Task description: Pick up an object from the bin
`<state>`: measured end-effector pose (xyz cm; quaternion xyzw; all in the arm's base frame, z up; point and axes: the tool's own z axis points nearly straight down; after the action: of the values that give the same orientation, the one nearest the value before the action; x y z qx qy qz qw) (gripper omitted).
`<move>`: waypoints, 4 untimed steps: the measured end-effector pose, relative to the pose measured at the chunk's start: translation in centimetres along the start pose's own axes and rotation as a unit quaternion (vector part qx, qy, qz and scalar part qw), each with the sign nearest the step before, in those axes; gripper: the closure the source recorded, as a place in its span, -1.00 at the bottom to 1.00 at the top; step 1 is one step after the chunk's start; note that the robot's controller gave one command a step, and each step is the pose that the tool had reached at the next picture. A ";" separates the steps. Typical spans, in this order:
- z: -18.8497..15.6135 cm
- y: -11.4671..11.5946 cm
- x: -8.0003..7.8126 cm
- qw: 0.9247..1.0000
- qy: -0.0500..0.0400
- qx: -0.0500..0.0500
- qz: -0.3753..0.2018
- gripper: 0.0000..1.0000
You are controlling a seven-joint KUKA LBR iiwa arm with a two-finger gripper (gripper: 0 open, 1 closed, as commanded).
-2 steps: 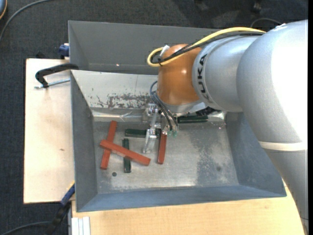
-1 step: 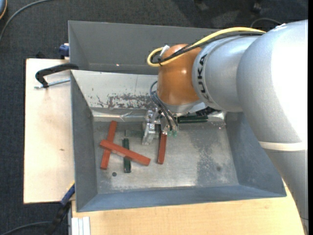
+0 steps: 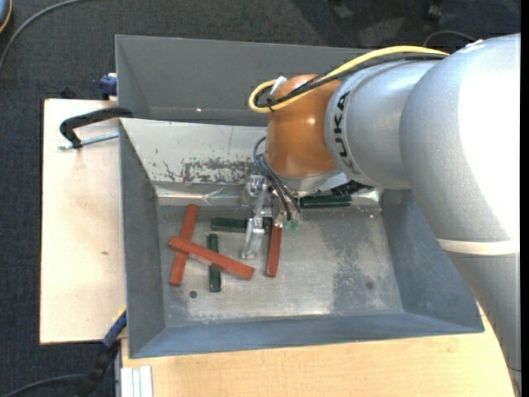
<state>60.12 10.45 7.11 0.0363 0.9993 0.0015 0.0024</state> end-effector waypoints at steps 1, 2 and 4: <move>0.0 0.0 0.0 1.000 0.000 0.000 0.000 1.00; 0.0 0.0 0.0 1.000 0.000 0.000 0.000 -1.00; 0.0 0.0 0.0 1.000 0.000 0.000 0.000 -1.00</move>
Offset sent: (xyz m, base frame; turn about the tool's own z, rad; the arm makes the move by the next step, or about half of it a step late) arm 0.0000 0.0000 0.0000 0.0000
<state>60.12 10.44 7.11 0.0362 0.9993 0.0015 0.0023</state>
